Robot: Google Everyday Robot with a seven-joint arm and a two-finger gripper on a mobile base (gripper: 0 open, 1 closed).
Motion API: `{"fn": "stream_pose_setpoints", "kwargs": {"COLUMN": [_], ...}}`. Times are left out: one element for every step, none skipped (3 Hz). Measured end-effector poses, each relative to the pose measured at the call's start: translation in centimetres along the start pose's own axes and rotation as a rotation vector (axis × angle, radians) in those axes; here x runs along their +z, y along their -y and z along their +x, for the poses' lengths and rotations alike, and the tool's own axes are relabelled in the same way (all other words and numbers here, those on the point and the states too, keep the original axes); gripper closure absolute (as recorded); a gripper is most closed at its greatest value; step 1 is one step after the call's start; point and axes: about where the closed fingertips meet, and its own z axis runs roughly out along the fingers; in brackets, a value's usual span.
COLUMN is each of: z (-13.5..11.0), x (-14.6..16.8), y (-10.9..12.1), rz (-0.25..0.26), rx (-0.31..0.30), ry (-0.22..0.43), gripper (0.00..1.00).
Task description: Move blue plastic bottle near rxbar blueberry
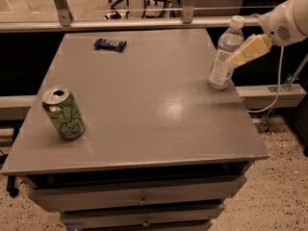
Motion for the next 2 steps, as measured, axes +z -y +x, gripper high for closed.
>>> {"fn": "stream_pose_setpoints", "kwargs": {"z": [-0.9, -0.6], "x": [2.1, 3.1], "y": [-1.0, -2.3], "rz": [-0.080, -0.139], "rx": [0.077, 0.140], "ry": [0.098, 0.143], "gripper": [0.00, 0.18]}}
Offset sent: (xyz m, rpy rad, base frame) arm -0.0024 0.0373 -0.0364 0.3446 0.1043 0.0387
